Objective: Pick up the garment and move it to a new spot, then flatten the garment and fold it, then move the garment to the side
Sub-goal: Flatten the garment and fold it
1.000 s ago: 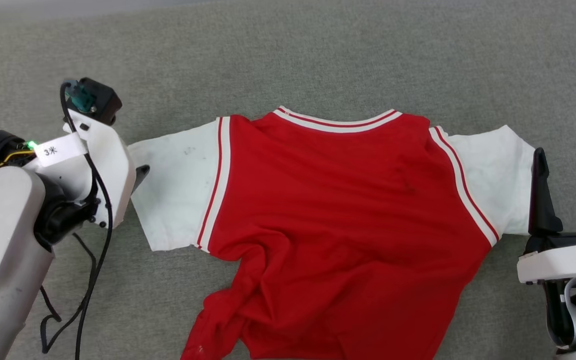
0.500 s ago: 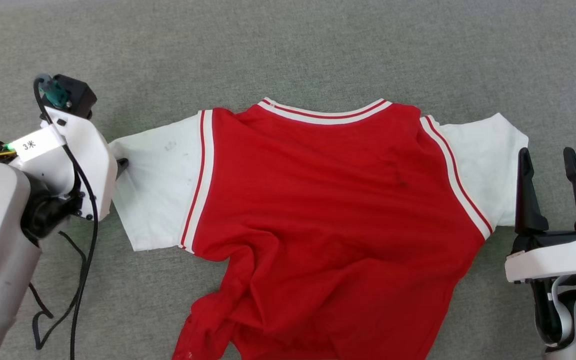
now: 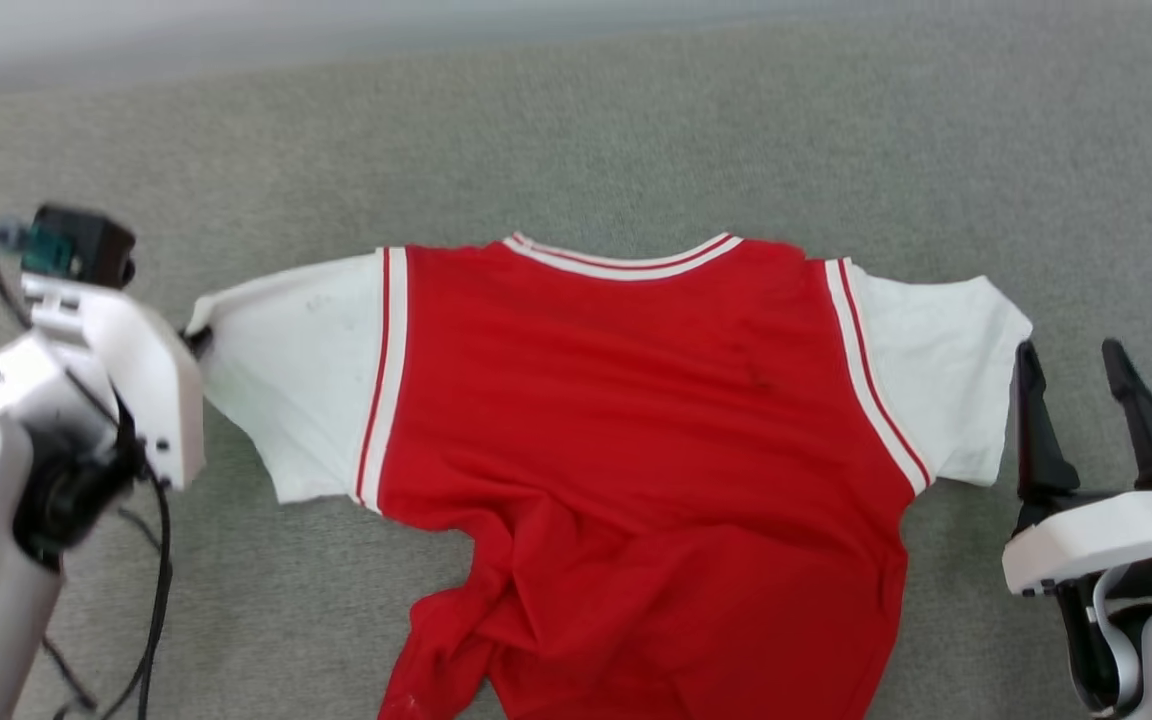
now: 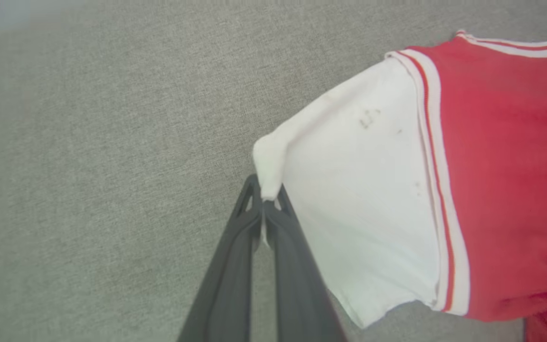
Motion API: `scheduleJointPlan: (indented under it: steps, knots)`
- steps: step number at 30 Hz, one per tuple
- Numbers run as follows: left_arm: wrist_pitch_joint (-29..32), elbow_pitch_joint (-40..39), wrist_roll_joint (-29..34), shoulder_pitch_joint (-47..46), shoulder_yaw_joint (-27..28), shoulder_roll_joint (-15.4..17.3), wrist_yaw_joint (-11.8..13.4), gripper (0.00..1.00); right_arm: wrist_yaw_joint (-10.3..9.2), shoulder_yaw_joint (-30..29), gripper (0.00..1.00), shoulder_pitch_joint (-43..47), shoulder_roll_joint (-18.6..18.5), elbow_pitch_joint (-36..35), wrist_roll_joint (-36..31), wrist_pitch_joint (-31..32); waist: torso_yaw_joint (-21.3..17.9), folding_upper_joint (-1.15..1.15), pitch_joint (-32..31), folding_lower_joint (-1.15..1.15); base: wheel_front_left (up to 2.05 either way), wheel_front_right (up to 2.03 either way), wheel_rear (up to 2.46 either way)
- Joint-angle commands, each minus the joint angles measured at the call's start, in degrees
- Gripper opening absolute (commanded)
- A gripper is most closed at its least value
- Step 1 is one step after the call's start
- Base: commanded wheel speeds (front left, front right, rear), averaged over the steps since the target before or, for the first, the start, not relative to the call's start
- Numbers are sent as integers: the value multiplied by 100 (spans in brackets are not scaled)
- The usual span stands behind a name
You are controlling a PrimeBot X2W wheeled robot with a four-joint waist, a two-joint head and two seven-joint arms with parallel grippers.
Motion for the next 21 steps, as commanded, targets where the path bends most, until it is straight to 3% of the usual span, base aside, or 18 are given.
scheduleJointPlan:
  steps: [1,5,10,14,15,21]
  knots:
    - [-113,-126,-36,274,60,77,64,0,-7,-24,100,93,15,20,-32,78,92,0,-176,0,0,0,0]
    - [-344,-751,-143,912,175,190,168,0,-7,-15,100,180,-34,62,-125,473,228,0,-350,0,0,0,0]
    - [-525,-1608,-190,1565,262,268,371,0,-7,92,100,130,-405,-48,42,1402,450,0,-407,0,0,0,0]
    - [-597,-2208,-166,1892,281,260,555,0,-8,196,100,-125,-955,-162,204,2609,576,0,-308,0,0,0,0]
    - [-640,-2452,-124,1993,285,249,626,0,-8,241,100,-342,-1227,-159,356,3239,641,0,-226,0,0,0,0]
    - [-820,-2967,-110,2036,213,87,635,0,-8,425,100,-1051,-1999,-91,873,4990,895,0,88,0,0,0,0]
